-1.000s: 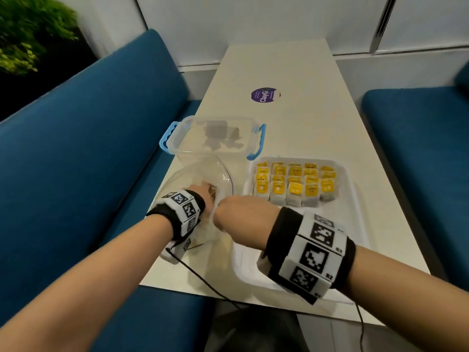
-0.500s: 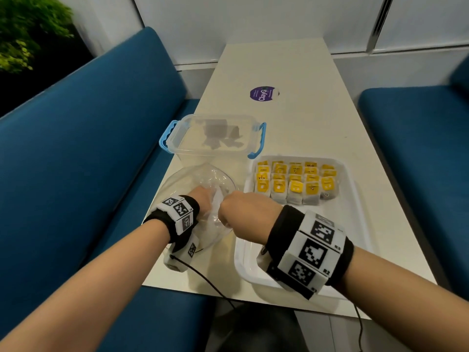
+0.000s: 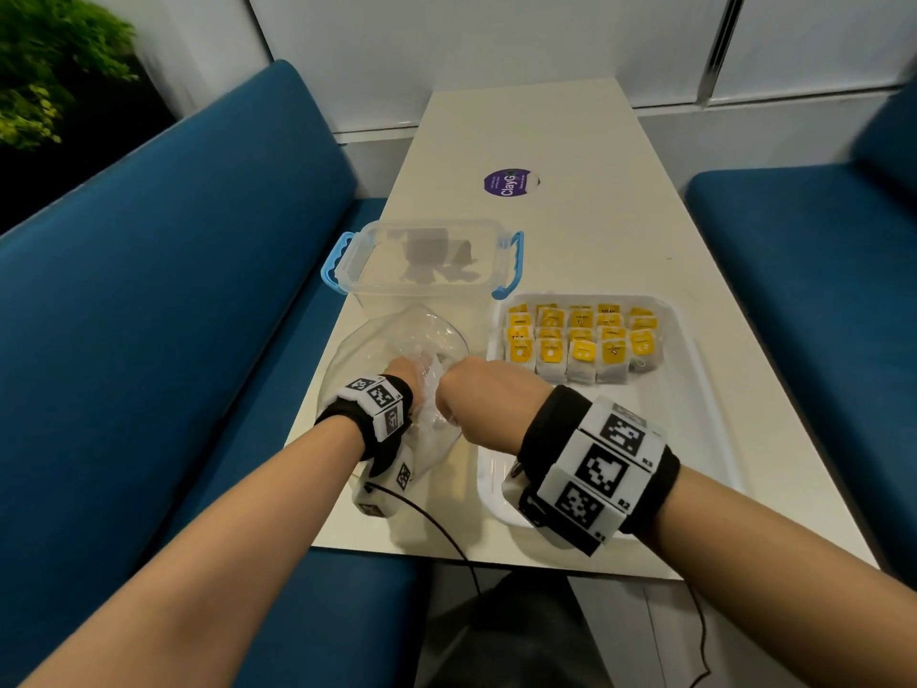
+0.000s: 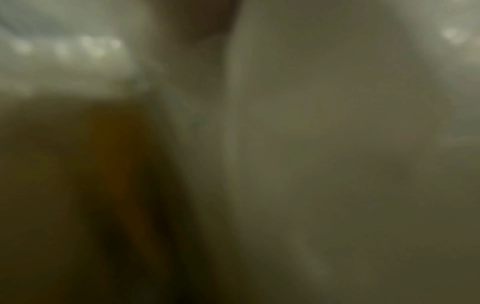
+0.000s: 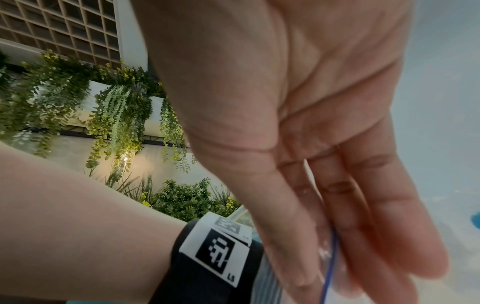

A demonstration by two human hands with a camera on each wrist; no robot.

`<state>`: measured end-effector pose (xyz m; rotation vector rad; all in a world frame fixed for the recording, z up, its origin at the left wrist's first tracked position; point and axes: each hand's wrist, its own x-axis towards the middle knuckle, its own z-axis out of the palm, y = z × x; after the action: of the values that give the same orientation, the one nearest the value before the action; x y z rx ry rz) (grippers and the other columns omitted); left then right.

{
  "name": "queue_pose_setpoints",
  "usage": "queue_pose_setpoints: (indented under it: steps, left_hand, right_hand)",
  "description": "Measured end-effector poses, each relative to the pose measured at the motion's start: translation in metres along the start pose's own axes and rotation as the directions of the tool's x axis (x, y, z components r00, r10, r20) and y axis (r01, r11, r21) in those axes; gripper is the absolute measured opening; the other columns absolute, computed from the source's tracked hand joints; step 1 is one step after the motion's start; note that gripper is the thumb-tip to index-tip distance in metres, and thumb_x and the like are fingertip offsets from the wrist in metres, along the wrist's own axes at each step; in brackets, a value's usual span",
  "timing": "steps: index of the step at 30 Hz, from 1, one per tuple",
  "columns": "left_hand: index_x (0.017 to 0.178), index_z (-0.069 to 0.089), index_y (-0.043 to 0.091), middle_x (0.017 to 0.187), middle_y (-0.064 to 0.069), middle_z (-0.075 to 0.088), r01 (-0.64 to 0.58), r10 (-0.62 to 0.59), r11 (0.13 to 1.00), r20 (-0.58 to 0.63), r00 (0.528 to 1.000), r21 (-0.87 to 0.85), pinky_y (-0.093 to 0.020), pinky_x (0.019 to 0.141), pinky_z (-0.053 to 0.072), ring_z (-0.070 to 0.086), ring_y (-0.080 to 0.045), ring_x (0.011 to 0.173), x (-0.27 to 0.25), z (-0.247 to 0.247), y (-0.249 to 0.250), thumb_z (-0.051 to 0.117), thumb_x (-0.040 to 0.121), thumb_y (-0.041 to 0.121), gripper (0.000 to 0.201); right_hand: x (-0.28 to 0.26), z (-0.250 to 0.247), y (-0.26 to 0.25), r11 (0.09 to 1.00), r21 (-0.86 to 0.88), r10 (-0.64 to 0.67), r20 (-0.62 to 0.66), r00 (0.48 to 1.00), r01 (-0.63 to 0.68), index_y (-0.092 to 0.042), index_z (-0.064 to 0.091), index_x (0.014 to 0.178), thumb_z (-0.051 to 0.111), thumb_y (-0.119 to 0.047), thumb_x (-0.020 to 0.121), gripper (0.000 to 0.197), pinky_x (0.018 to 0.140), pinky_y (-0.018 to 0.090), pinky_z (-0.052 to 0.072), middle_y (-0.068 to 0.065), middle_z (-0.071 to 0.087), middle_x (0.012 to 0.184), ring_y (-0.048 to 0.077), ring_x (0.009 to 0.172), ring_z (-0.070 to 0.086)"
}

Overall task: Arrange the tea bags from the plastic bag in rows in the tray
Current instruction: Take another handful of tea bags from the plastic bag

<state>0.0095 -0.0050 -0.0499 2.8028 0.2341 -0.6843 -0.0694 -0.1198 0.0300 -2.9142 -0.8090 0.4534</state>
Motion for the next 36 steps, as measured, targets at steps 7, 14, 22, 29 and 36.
queue_pose_setpoints:
  steps: [7,14,22,29,36]
  left_hand:
    - [0.138,0.037,-0.002,0.137,-0.017,0.048,-0.047,0.05,0.998,-0.076,0.996,0.043,-0.026,0.099,0.034,0.045,-0.027,0.127,-0.01,-0.01,0.0,0.044,0.098,0.009,0.043]
    - [0.093,0.059,-0.001,0.072,-0.005,0.052,-0.106,0.09,0.935,-0.064,0.994,-0.338,-0.031,0.072,0.042,0.051,-0.024,0.078,-0.002,-0.019,-0.021,0.057,0.087,0.011,0.014]
    - [0.096,0.049,0.006,0.061,-0.011,0.058,0.037,-0.006,0.694,0.045,0.999,-0.719,-0.027,0.051,0.045,0.05,-0.018,0.049,-0.006,-0.038,-0.031,0.051,0.095,0.014,0.008]
    - [0.132,0.046,0.015,0.056,-0.01,0.055,0.129,-0.04,0.253,0.122,0.992,-0.959,-0.02,0.035,0.041,0.054,-0.011,0.036,-0.012,-0.043,-0.038,0.036,0.097,0.0,0.04]
    - [0.106,0.045,0.02,0.033,0.002,0.03,0.223,0.019,-0.134,0.222,0.975,-0.966,-0.009,0.032,0.026,0.025,-0.003,0.023,-0.018,-0.037,-0.044,0.029,0.102,0.006,0.022]
  right_hand:
    - [0.001,0.005,0.003,0.999,0.029,0.032,-0.022,0.999,-0.031,-0.006,0.059,0.109,0.042,0.003,0.089,0.027,0.079,0.033,0.049,0.013,0.054,0.113,0.029,0.091,0.058]
    - [0.003,0.005,0.012,0.996,0.066,0.058,-0.052,0.997,-0.055,-0.008,0.062,0.105,0.044,0.0,0.089,0.025,0.078,0.031,0.049,0.013,0.054,0.109,0.029,0.094,0.059]
    - [0.002,0.002,0.021,0.985,0.15,0.102,-0.096,0.99,-0.087,-0.008,0.064,0.104,0.044,-0.001,0.089,0.026,0.073,0.028,0.046,0.013,0.058,0.108,0.03,0.093,0.061]
    - [0.005,0.002,0.021,0.982,0.176,0.086,-0.119,0.989,-0.064,-0.007,0.064,0.1,0.044,-0.001,0.088,0.024,0.072,0.03,0.048,0.013,0.059,0.105,0.03,0.089,0.061]
    - [0.006,0.0,0.016,0.994,0.093,0.066,-0.127,0.99,-0.054,-0.011,0.063,0.098,0.045,-0.004,0.087,0.023,0.063,0.029,0.04,0.008,0.054,0.094,0.025,0.077,0.054]
